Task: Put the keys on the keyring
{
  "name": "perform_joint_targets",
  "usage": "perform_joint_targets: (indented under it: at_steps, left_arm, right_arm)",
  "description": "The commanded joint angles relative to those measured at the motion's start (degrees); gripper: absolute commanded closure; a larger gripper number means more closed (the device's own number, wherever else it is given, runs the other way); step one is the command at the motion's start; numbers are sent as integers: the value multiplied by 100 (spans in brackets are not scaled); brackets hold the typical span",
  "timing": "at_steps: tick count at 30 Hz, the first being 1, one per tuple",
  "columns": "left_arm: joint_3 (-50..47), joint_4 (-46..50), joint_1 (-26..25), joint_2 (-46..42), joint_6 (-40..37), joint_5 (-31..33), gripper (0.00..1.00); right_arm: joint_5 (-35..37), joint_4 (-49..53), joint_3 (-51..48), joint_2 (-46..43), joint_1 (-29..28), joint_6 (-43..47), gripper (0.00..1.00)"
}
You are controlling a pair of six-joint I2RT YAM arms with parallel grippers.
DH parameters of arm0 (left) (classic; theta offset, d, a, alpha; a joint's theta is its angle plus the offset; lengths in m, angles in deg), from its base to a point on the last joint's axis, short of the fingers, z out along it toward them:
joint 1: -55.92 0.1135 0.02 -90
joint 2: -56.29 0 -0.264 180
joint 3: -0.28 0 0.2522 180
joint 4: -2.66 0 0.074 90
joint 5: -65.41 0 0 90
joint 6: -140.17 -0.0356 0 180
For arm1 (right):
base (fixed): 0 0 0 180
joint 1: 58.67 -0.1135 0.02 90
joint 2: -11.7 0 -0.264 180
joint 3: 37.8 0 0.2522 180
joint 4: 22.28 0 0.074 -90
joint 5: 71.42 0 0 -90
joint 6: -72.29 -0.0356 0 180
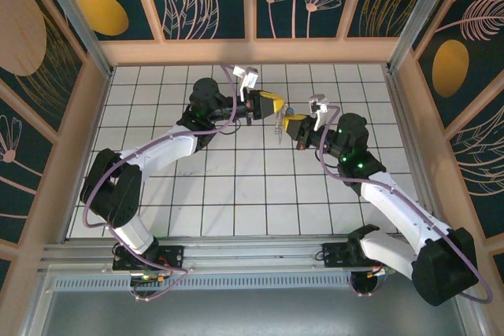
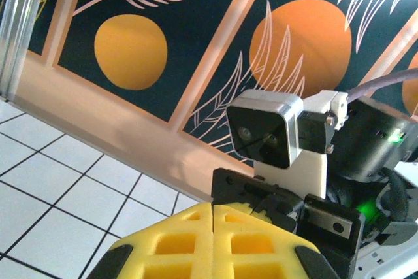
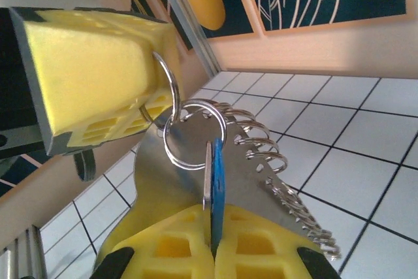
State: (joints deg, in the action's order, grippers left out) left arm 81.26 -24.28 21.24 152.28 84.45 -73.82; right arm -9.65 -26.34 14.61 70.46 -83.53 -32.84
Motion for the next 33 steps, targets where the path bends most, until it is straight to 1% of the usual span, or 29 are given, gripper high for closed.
perform_joint_targets:
  at_steps: [1, 6, 12, 18, 23, 26, 33]
  left_arm:
    - [54, 209, -3, -334, -493, 135, 100]
    - [72, 526, -4, -379, -789, 212, 100]
    - [72, 789, -21, -405, -1040, 274, 100]
    - [81, 863, -72, -372, -1124, 289, 100]
    - [81, 880, -87, -361, -1131, 332, 100]
    - [81, 889, -87, -370, -1134, 361, 100]
    - [98, 893, -80, -362, -1110, 441, 100]
  right_arm:
    - [280, 520, 367, -64, -5, 246, 100]
    - [274, 801, 649, 74, -1, 375, 100]
    - [122, 861, 905, 292, -19, 392, 100]
    - [28, 863, 1173, 572, -141, 419, 100]
    - [184, 1036, 1199, 563, -150, 553, 100]
    - [254, 1127, 1117, 452, -21, 582, 100]
    - [117, 1196, 804, 124, 391, 507, 100]
